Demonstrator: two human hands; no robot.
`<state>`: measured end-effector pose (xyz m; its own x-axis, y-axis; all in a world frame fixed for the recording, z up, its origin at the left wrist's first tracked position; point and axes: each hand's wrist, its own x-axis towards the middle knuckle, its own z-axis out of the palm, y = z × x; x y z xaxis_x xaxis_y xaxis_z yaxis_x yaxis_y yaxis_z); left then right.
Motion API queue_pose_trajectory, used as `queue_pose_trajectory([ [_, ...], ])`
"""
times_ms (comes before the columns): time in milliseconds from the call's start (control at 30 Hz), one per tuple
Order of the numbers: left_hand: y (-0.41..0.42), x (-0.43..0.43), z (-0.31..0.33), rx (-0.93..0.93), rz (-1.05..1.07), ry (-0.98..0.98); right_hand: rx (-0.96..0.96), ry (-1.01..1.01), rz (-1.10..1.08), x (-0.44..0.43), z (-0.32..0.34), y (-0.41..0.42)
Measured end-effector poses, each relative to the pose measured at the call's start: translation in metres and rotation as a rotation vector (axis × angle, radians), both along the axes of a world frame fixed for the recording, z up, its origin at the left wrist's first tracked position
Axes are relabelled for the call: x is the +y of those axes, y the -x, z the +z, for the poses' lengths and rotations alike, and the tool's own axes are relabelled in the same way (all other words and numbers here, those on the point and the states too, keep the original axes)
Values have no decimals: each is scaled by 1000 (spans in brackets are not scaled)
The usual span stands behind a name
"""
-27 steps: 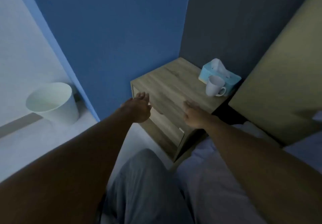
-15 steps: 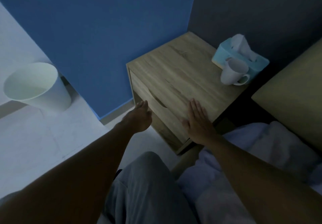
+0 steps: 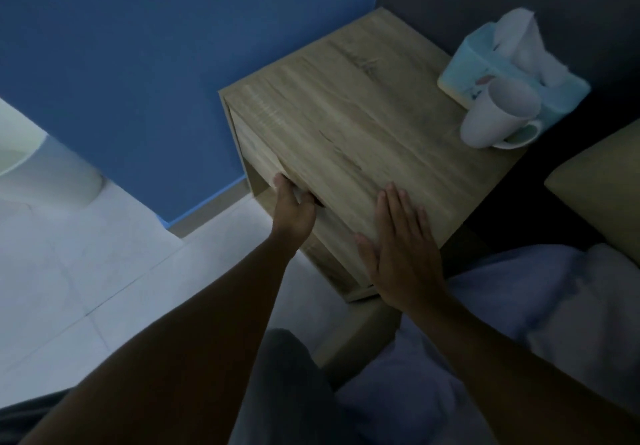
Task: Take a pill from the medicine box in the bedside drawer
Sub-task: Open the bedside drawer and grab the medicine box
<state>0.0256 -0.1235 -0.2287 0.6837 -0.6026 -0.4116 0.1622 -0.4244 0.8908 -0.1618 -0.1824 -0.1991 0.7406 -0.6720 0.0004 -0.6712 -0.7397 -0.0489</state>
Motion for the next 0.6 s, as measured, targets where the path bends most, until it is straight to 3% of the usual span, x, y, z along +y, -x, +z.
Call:
queue_pose_trajectory([
  [200,-2,-6,-17,55,61,97,-14,23,-2,0,-4,1],
  [600,-18,43,-28,102,16,92,-17,21,-6,-3,-8,-1],
])
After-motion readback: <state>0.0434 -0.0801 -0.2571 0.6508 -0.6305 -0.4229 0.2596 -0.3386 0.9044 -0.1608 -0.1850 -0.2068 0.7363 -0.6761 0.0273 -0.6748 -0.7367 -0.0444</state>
